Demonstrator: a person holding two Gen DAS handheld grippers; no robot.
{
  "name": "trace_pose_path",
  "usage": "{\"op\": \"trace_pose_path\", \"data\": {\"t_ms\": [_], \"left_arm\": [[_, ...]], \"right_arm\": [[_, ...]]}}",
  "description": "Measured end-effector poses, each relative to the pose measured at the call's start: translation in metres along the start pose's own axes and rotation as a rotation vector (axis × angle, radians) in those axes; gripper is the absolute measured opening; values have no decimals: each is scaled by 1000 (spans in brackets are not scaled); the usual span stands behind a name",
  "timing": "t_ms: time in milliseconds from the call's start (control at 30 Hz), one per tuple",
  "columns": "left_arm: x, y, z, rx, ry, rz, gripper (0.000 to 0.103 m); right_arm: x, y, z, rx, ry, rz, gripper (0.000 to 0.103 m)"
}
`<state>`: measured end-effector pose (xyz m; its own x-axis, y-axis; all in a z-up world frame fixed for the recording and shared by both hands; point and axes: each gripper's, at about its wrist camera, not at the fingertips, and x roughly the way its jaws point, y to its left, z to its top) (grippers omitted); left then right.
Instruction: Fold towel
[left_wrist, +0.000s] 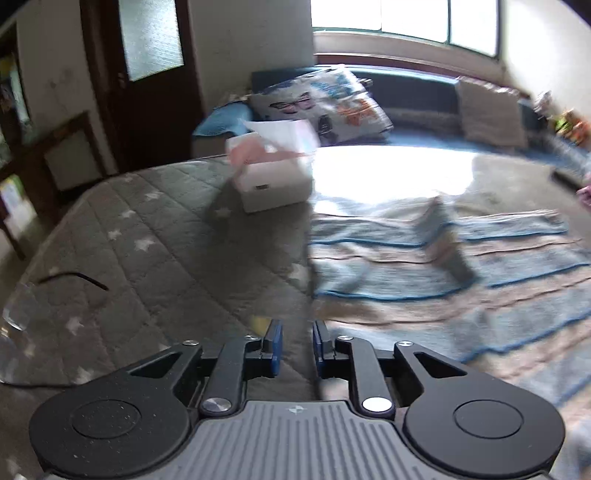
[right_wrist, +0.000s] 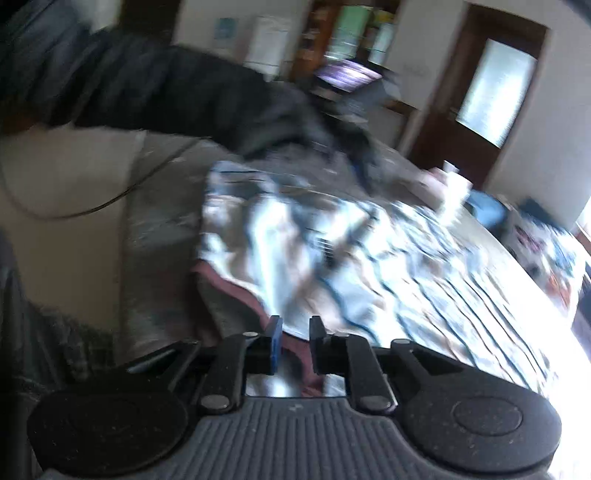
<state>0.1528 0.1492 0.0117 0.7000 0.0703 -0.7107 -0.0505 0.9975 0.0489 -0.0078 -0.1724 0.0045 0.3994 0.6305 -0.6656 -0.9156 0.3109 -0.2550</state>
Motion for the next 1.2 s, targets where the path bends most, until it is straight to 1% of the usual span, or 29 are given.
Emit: {"op": "trace_pose_path", "data": {"t_ms": [100, 267, 300, 400, 600, 667, 767, 867, 967, 1067, 1200], "left_arm": [[0, -14, -5, 52, 8, -21, 26], [14, -25, -8, 81, 26, -12, 26], [14, -25, -8, 91, 19, 3, 23], [17, -25, -8, 121, 3, 59, 21], [20, -21, -5, 114, -1, 86, 19], [17, -19, -2, 88, 3, 70, 19], [11, -19, 5, 68, -23, 36, 22], [15, -21, 16, 75, -34, 40, 23], [25, -21, 24, 59, -16, 42, 24], [35, -20, 28, 42, 0, 34, 24], [47, -24, 28, 55, 11, 35, 25]], "right_arm": [[2, -12, -8, 57, 38, -49, 14], [4, -21, -22, 118, 89, -52, 16], [3, -21, -24, 128, 91, -47, 16], [-1, -20, -32, 155, 95, -35, 17], [-17, -20, -48, 231, 118, -23, 17], [-24, -20, -52, 255, 129, -18, 17], [-34, -24, -56, 269, 139, -24, 17], [-37, -37, -55, 301, 135, -73, 17], [-36, -60, -55, 362, 124, -150, 17], [-33, -88, -58, 440, 122, -221, 17], [-26, -132, -67, 543, 130, -310, 18]]}}
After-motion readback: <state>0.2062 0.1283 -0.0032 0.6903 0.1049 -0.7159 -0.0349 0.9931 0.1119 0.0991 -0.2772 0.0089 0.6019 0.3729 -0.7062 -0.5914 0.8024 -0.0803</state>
